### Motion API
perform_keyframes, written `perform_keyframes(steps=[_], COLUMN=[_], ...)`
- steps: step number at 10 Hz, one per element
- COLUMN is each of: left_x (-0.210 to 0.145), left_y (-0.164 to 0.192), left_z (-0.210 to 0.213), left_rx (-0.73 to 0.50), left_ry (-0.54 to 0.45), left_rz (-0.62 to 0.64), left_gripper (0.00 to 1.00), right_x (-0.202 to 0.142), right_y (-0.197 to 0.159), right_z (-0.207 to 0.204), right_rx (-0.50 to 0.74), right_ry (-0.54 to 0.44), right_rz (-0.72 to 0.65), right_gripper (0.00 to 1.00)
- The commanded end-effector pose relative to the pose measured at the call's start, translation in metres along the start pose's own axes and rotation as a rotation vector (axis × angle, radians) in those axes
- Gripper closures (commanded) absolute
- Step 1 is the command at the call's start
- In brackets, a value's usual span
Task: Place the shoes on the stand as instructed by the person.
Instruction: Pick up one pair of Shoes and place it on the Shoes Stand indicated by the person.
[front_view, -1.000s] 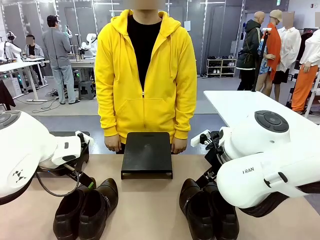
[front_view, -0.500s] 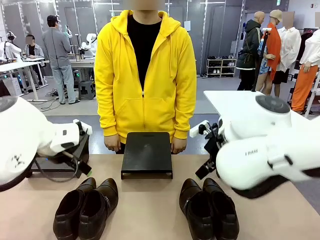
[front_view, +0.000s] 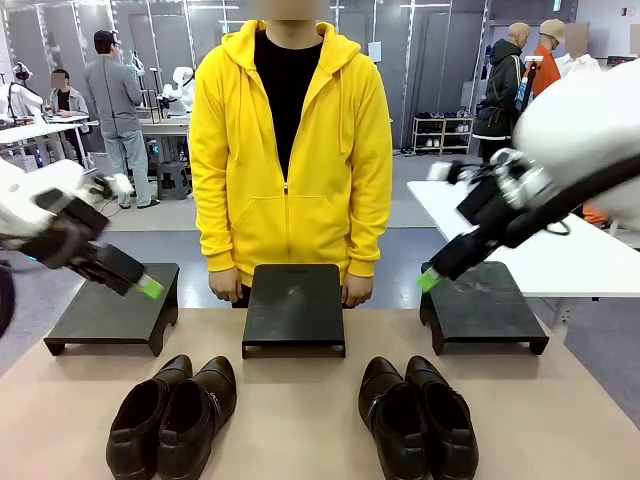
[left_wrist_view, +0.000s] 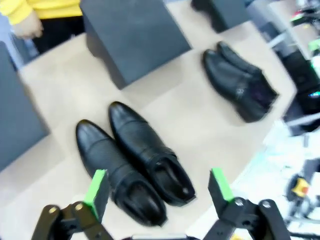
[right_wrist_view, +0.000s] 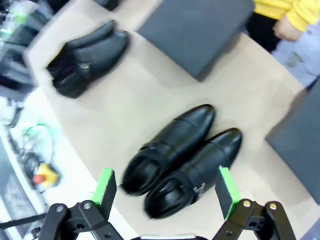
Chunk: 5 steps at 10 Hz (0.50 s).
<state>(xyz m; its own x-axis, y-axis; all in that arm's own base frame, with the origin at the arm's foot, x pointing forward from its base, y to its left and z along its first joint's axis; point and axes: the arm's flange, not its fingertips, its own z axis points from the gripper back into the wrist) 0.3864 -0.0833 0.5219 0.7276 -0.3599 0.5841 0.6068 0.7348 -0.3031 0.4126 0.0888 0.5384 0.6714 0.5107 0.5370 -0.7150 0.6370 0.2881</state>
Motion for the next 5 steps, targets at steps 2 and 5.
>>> perform_keyframes(steps=[2,5], left_x=[-0.038,-0.117], left_y=[0.055,0.098], left_z=[0.074,0.139], left_rx=[-0.233,-0.383], left_ry=[-0.030,-0.206], left_rz=[0.194,0.348], left_gripper=[0.00,0.00], right_x=[-0.046,-0.123], right_y=[-0.063,-0.107], right_z=[0.069,0.130], right_rx=[0.289,0.426], right_ry=[-0.097,-0.278], right_rz=[-0.174,-0.287], right_gripper=[0.00,0.00])
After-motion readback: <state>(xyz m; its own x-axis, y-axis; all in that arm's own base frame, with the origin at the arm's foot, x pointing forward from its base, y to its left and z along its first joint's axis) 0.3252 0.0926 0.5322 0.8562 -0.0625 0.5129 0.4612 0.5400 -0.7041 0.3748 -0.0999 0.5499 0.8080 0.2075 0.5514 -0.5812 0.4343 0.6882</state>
